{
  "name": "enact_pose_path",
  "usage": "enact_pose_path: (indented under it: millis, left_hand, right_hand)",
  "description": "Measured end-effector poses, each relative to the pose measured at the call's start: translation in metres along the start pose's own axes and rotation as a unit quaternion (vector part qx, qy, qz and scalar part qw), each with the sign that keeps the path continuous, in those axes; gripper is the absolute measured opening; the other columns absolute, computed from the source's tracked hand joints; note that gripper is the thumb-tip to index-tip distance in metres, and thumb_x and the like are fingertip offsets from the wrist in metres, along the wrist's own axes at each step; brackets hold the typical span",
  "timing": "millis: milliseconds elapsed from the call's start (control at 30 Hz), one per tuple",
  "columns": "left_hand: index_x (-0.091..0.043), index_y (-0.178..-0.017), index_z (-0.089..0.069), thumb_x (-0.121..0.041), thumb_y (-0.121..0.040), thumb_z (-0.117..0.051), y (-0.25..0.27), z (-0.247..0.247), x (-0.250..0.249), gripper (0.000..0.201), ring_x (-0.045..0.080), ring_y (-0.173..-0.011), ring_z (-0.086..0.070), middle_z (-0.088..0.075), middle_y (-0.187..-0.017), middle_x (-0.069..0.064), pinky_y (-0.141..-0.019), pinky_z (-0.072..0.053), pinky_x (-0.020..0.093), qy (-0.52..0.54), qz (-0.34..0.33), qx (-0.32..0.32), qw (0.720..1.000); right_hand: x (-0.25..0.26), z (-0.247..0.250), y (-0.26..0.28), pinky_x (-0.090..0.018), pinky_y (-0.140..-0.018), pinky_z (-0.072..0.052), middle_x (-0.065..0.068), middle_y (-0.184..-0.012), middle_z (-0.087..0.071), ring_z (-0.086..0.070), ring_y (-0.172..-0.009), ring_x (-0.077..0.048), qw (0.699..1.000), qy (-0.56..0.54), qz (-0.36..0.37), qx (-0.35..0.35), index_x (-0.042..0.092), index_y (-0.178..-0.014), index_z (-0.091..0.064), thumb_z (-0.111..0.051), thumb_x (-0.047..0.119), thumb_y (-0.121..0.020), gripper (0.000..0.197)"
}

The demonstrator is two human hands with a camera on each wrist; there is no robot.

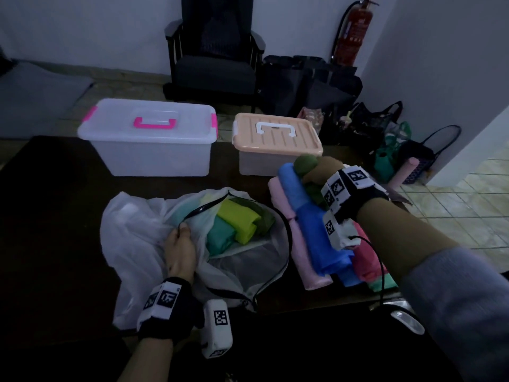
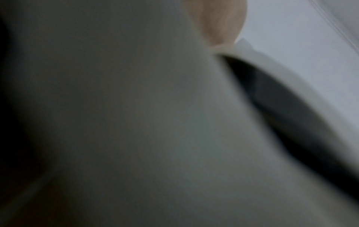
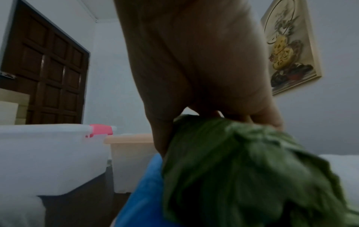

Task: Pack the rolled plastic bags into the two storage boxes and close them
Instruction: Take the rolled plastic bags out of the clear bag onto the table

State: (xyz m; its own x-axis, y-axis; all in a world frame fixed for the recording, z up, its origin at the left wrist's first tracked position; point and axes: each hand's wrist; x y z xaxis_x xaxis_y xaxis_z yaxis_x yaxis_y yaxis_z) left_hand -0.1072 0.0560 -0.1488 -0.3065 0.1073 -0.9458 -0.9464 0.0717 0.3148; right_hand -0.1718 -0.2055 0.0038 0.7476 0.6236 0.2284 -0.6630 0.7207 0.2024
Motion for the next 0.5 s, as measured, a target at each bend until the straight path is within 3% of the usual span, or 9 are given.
enact_pose_path:
  millis: [133,233,333,367,433,500]
  left_hand:
    - [-0.006,-0.129,-0.051,-0.034,-0.099,-0.035,0.000,0.000,0.000,0.044,0.032,-0.121,-0.048,-0.052,-0.133,0.016,-0.107,-0.036,0.047,-0.005,0.000,0.000,1.000]
    - [-0.006,-0.128,-0.051,-0.033,-0.099,-0.036,-0.001,0.000,0.001,0.043,0.032,-0.120,-0.048,-0.052,-0.132,0.016,-0.107,-0.036,0.047,-0.008,-0.003,-0.001,1.000]
    - [-0.005,-0.126,-0.053,-0.032,-0.100,-0.035,-0.001,0.001,0.000,0.042,0.033,-0.118,-0.050,-0.053,-0.130,0.017,-0.105,-0.037,0.048,-0.011,-0.008,0.002,1.000]
    - [-0.003,-0.124,-0.053,-0.032,-0.100,-0.035,-0.002,0.002,0.001,0.042,0.033,-0.117,-0.050,-0.054,-0.129,0.017,-0.105,-0.038,0.048,-0.018,-0.011,0.002,1.000]
    - [-0.002,-0.123,-0.054,-0.031,-0.100,-0.034,-0.002,0.004,-0.003,0.042,0.033,-0.116,-0.051,-0.054,-0.127,0.016,-0.105,-0.038,0.048,-0.031,-0.009,0.008,0.999]
    - [-0.004,-0.121,-0.054,-0.032,-0.100,-0.033,-0.003,0.007,-0.007,0.041,0.028,-0.114,-0.051,-0.054,-0.125,0.011,-0.105,-0.037,0.045,-0.043,-0.006,0.025,0.999]
  right_hand:
    - [-0.004,-0.004,-0.005,-0.034,-0.097,-0.044,-0.014,-0.127,-0.057,-0.054,-0.115,-0.030,0.999,0.020,-0.037,0.030,0.007,-0.125,-0.055,-0.060,0.031,-0.088,0.044]
    - [0.000,0.001,0.004,-0.037,-0.100,-0.035,-0.017,-0.134,-0.045,-0.042,-0.123,-0.032,0.997,0.044,-0.049,-0.040,0.005,-0.131,-0.045,-0.054,0.046,-0.089,0.059]
    - [0.019,0.005,0.024,-0.038,-0.096,-0.039,-0.019,-0.125,-0.052,-0.047,-0.116,-0.033,0.990,-0.031,0.060,-0.122,0.001,-0.122,-0.053,-0.050,0.023,-0.092,0.038]
    - [0.026,0.003,0.033,-0.037,-0.093,-0.043,-0.017,-0.116,-0.059,-0.054,-0.109,-0.031,0.988,-0.060,0.110,-0.094,0.000,-0.114,-0.059,-0.049,0.017,-0.091,0.030]
    - [0.036,-0.010,0.051,-0.038,-0.091,-0.049,-0.014,-0.103,-0.066,-0.060,-0.096,-0.024,0.982,-0.089,0.161,0.039,-0.001,-0.105,-0.067,-0.051,0.013,-0.090,0.026]
    - [0.043,-0.032,0.064,-0.034,-0.096,-0.046,-0.012,-0.112,-0.065,-0.059,-0.102,-0.024,0.971,-0.056,0.175,0.152,-0.001,-0.110,-0.066,-0.049,0.012,-0.092,0.028]
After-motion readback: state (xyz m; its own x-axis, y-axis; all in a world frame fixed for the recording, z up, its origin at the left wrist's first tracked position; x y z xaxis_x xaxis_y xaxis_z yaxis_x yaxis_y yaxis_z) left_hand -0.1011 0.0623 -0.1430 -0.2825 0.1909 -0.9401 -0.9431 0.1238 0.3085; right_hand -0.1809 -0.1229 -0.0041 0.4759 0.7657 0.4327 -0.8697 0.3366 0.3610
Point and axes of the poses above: each hand's wrist, its own y-axis away from the middle knuckle, its own z-axis out of the back of the hand, x = y × z
